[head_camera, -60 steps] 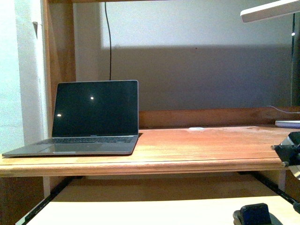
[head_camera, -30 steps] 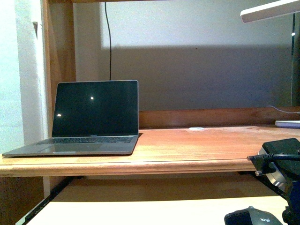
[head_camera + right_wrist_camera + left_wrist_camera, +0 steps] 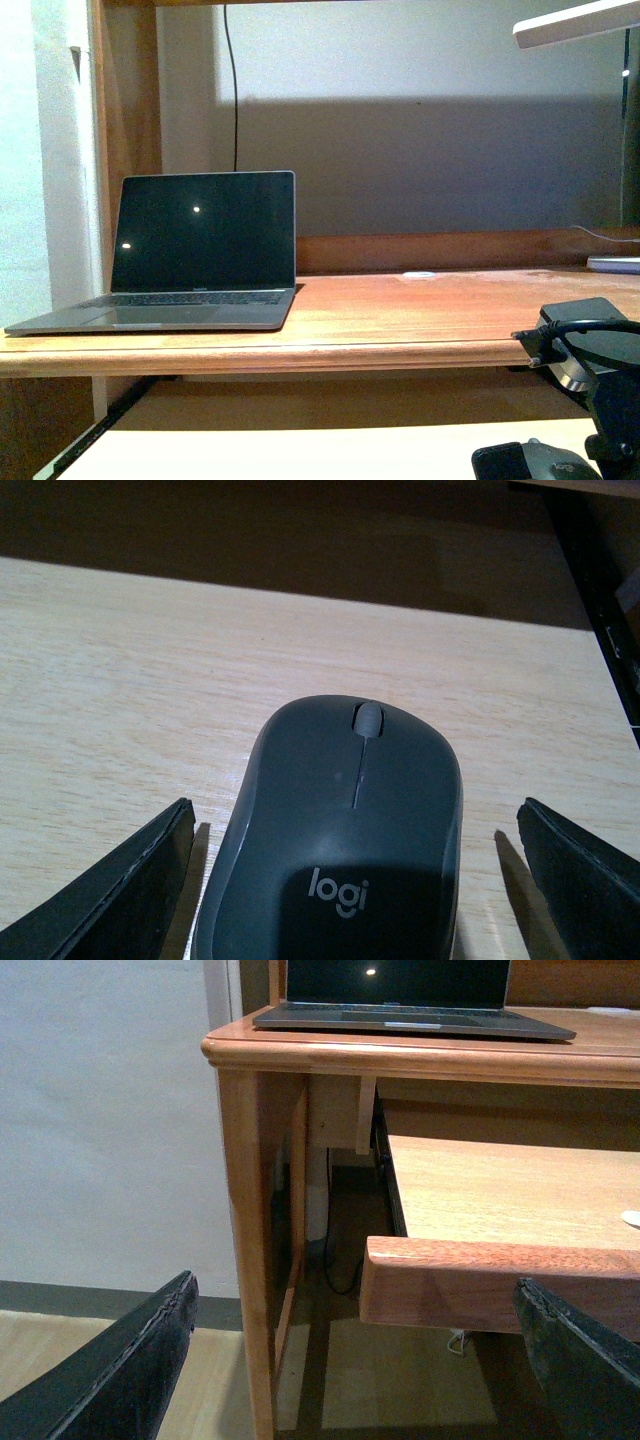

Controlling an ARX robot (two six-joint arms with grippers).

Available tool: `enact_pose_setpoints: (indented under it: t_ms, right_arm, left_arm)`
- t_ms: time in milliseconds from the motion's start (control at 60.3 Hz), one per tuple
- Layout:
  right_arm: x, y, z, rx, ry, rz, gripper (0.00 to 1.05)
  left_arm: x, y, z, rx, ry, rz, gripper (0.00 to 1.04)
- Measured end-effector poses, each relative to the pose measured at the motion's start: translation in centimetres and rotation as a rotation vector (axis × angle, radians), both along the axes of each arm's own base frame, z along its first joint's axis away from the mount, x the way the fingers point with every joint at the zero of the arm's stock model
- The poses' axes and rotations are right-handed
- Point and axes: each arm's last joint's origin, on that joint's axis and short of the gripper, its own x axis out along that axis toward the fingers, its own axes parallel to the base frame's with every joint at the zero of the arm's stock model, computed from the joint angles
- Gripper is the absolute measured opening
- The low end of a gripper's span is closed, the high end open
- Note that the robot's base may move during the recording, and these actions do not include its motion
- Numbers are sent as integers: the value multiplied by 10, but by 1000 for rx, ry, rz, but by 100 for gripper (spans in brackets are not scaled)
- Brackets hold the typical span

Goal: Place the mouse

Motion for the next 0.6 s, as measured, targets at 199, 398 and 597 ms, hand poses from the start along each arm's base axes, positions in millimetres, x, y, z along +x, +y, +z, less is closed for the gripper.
enact_pose_setpoints:
  t_ms: [199, 398, 597]
  right_arm:
    - [1, 0, 0, 5, 34, 8, 75]
    - [2, -1, 1, 9, 41, 18, 56]
    - [3, -3, 11, 21, 51, 28, 56]
  left_arm:
    - [0, 0, 0, 0, 0, 0, 97]
    - [0, 0, 0, 0, 0, 0, 97]
    - [0, 0, 0, 0, 0, 0, 97]
